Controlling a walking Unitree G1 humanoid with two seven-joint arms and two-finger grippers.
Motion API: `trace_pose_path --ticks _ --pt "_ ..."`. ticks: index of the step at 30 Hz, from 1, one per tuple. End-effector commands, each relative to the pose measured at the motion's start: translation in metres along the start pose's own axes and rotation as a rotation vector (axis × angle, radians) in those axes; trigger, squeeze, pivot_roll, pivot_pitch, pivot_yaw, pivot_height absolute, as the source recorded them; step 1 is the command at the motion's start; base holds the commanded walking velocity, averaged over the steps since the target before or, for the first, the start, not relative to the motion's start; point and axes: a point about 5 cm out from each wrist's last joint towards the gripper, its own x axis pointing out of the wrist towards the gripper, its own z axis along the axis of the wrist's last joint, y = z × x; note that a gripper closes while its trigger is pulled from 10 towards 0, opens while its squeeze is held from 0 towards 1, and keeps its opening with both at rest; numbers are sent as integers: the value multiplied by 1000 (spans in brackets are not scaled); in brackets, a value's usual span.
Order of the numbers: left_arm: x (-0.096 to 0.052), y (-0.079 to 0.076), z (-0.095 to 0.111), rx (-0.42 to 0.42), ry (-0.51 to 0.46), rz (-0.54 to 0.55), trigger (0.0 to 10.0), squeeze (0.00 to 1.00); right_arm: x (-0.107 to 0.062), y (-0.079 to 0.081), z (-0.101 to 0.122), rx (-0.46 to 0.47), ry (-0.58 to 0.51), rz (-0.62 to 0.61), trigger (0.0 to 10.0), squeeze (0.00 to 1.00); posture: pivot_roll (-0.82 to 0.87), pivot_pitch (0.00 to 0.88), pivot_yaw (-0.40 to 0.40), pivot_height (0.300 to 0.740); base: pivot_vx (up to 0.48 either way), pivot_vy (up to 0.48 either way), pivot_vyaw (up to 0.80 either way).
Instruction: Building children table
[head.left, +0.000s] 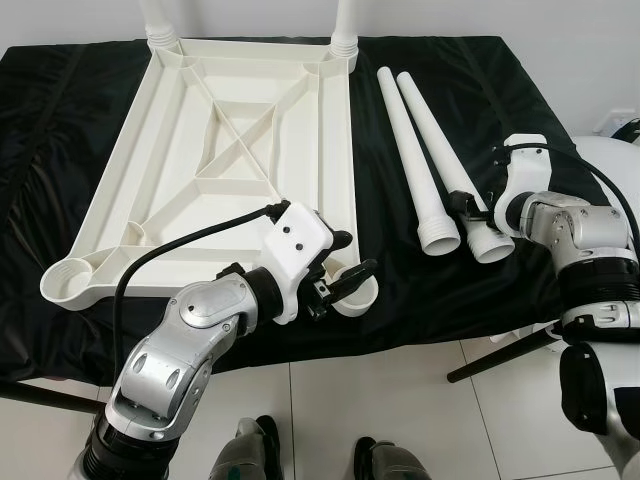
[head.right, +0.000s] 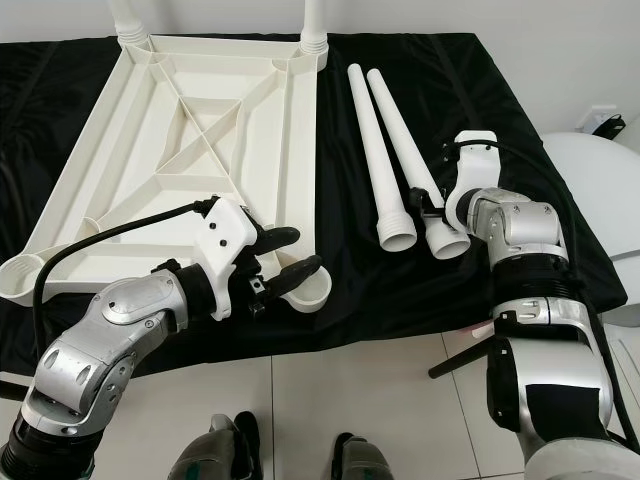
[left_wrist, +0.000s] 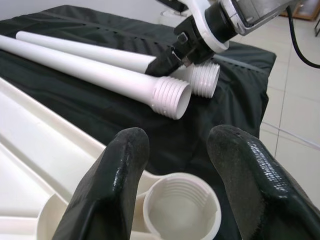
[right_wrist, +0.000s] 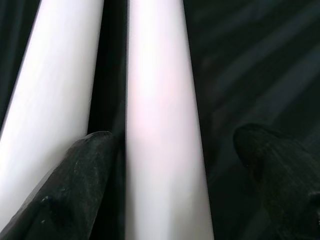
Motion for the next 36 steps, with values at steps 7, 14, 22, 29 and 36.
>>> trace_pose_path --ticks 7,14,22,29,36 --pt "4 -3 1 3 -8 5 10000 0 0 -4 -17 -3 144 60 3098 0 -42 209 -53 740 0 0 0" --pt "4 -1 2 12 -11 15 10000 0 0 -7 -24 33 203 74 0 0 -41 209 -58 740 0 0 0" --pt "3 2 3 20 -14 32 10000 0 0 -13 -25 107 235 52 0 0 -39 210 -60 740 0 0 0" --pt "1 15 5 13 -33 79 10000 0 1 -17 -19 127 174 -25 10000 0 -35 205 -56 740 0 0 0" --pt "-6 52 12 19 -45 196 10000 0 0 -23 5 164 -52 -109 10000 0 -25 192 -44 740 0 0 0"
